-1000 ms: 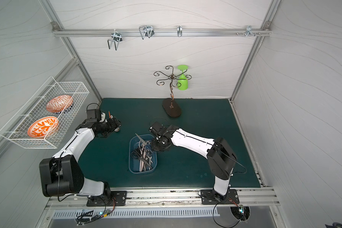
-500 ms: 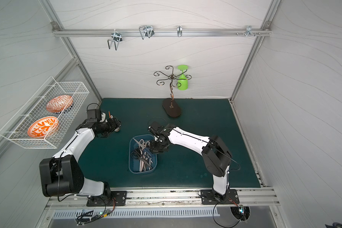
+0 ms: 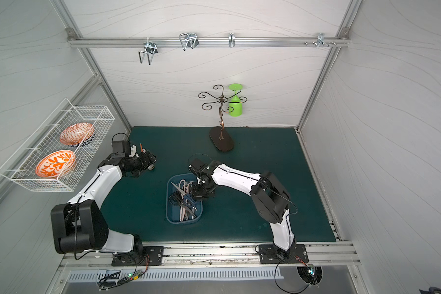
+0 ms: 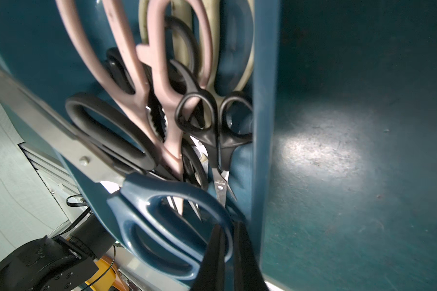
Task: Put the scissors into the storage box
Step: Place the scissors in the storage box.
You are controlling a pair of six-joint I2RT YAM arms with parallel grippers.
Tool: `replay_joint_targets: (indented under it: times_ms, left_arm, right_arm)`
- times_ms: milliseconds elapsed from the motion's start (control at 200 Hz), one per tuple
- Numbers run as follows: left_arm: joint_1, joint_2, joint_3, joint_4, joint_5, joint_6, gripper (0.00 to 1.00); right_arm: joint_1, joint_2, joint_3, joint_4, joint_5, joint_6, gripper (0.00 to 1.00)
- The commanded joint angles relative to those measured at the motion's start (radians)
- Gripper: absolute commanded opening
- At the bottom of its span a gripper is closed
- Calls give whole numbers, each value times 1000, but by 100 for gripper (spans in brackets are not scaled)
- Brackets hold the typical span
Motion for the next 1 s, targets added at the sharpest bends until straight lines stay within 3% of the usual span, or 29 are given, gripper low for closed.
replay_joint_targets:
  times_ms: [0, 195, 440, 695, 800, 875, 915, 990]
  left_arm:
    - [3, -5, 0, 31, 13, -5, 89]
    - [2, -9, -1, 31, 13, -4, 89]
    - [3, -11, -3, 31, 10, -3, 89]
    - [2, -10, -4, 31, 2, 4, 89]
    - [3, -16, -7, 32, -3, 18, 89]
    - [3, -20, -12, 32, -13, 29, 89]
    - [3, -25, -14, 33, -33, 37, 89]
    - [3, -38, -25, 41, -76, 50, 90]
  right_arm:
    - [3, 27, 25, -44, -11, -15, 3]
    - [3, 30, 27, -48, -10, -13, 10]
    - [7, -9, 17, -50, 22, -24, 27]
    - [12, -122, 7, -37, 138, -112, 28]
    - [-49, -186, 3, -36, 223, -211, 28]
    - [-128, -237, -24, -14, 264, -286, 34]
    - [-176, -270, -57, 12, 291, -331, 46]
    - [-288, -332, -115, 52, 349, -417, 59]
